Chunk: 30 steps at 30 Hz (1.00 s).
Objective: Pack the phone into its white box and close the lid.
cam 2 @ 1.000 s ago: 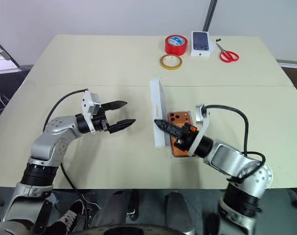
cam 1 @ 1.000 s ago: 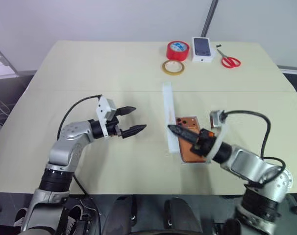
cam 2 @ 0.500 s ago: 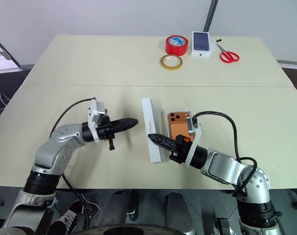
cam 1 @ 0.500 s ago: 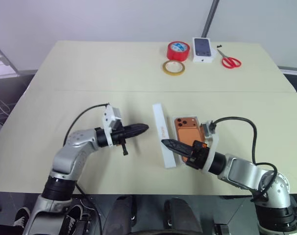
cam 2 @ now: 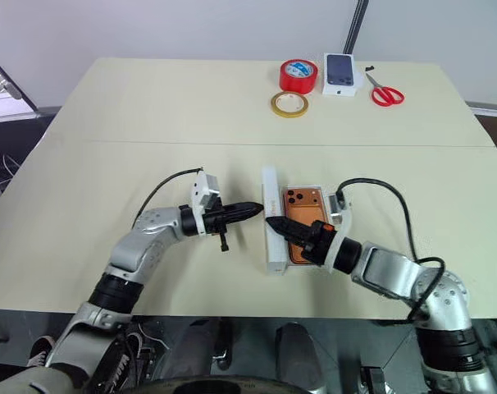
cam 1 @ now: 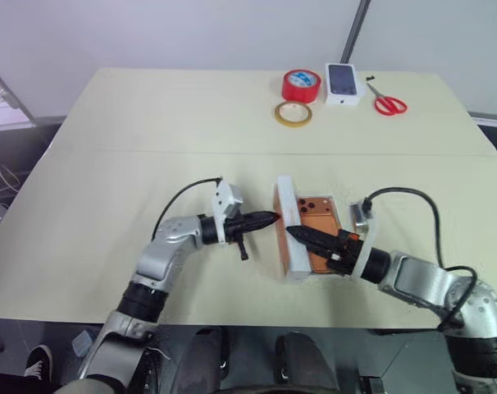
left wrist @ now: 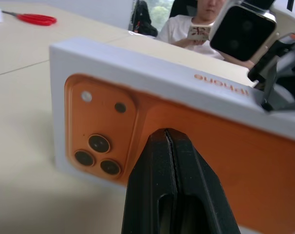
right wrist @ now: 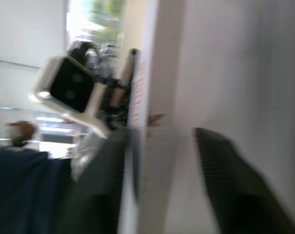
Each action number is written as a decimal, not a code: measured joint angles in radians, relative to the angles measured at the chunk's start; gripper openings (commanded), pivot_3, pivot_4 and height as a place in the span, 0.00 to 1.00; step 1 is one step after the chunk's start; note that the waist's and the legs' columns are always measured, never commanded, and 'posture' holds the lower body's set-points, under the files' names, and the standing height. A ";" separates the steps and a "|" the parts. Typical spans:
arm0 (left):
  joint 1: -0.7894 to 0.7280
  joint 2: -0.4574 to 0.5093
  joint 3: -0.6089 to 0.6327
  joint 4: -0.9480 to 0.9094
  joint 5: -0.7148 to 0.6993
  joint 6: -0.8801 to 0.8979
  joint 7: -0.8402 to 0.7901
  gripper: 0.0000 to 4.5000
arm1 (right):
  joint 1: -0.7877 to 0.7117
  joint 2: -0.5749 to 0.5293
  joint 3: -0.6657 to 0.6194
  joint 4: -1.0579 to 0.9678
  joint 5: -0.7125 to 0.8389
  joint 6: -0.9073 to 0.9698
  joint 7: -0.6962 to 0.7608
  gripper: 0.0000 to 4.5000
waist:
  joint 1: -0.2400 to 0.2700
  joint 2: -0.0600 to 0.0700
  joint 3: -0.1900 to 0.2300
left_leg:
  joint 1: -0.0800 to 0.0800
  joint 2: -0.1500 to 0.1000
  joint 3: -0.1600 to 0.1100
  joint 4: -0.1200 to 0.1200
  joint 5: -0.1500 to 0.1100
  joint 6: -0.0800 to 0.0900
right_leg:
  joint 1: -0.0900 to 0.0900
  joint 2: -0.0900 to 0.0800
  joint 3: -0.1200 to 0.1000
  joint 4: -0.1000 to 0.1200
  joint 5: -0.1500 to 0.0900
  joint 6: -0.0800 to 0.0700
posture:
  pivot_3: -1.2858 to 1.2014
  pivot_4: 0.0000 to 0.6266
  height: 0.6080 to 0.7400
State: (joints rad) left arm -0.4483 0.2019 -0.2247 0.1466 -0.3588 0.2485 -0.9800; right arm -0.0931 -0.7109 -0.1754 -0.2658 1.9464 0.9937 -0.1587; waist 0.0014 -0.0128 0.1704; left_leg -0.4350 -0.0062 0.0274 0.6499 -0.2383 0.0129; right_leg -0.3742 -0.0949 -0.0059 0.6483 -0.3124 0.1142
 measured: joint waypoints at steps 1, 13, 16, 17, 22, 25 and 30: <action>-0.004 -0.015 -0.005 0.019 0.006 -0.004 0.000 0.00 | 0.002 -0.048 -0.017 0.002 -0.035 0.011 0.050 0.76 | 0.001 0.000 0.000 | 0.000 0.000 0.000 0.000 0.000 0.000 | 0.000 0.000 0.000 0.000 0.000 0.000 | 0.52 0.24 0.91; -0.057 -0.121 -0.037 0.135 0.064 -0.057 0.011 0.00 | 0.036 -0.251 -0.082 0.048 -0.776 -0.141 0.598 0.49 | 0.009 0.003 0.000 | -0.001 0.002 0.000 0.002 -0.001 0.001 | -0.002 0.004 0.000 0.002 0.000 0.000 | 0.52 0.24 0.91; -0.053 -0.075 -0.031 0.091 0.062 -0.028 -0.002 0.00 | 0.038 -0.218 -0.006 0.003 -0.956 -0.241 0.633 0.13 | 0.011 0.003 0.000 | -0.001 0.002 0.000 0.002 -0.001 0.001 | -0.001 0.004 0.000 0.002 0.000 0.000 | 0.52 0.24 0.91; -0.045 -0.050 -0.029 0.062 0.060 -0.011 -0.009 0.00 | 0.038 -0.211 0.017 0.001 -1.021 -0.282 0.641 0.02 | 0.010 0.003 0.000 | -0.001 0.002 0.000 0.003 -0.001 0.001 | -0.001 0.004 0.000 0.001 0.000 0.000 | 0.52 0.24 0.91; 0.028 0.101 -0.016 -0.102 0.015 0.103 -0.069 0.00 | 0.040 -0.150 0.049 0.001 -1.206 -0.398 0.679 0.01 | 0.012 0.004 0.000 | -0.001 0.001 -0.001 0.003 0.000 0.001 | -0.001 0.003 0.000 0.001 0.000 0.000 | 0.52 0.24 0.91; 0.065 0.159 -0.041 -0.151 0.017 0.120 -0.106 0.00 | 0.060 -0.141 0.057 0.001 -1.291 -0.442 0.709 0.01 | 0.013 0.004 0.000 | -0.001 0.000 -0.001 0.003 0.000 0.001 | 0.000 0.001 0.000 0.001 0.000 0.000 | 0.52 0.24 0.91; 0.075 0.095 -0.066 -0.086 0.060 0.085 -0.055 0.00 | 0.077 -0.123 0.058 -0.003 -1.358 -0.453 0.747 0.01 | 0.014 0.004 0.000 | -0.001 -0.001 -0.001 0.003 0.000 0.001 | 0.000 -0.001 0.000 0.001 0.000 0.000 | 0.52 0.24 0.91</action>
State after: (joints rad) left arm -0.3734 0.2970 -0.2906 0.0609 -0.2989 0.3330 -1.0354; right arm -0.0163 -0.8337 -0.1172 -0.2685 0.5883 0.5407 0.5880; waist 0.0157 -0.0086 0.1706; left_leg -0.4358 -0.0073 0.0266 0.6533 -0.2387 0.0137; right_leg -0.3738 -0.0958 -0.0063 0.6492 -0.3124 0.1142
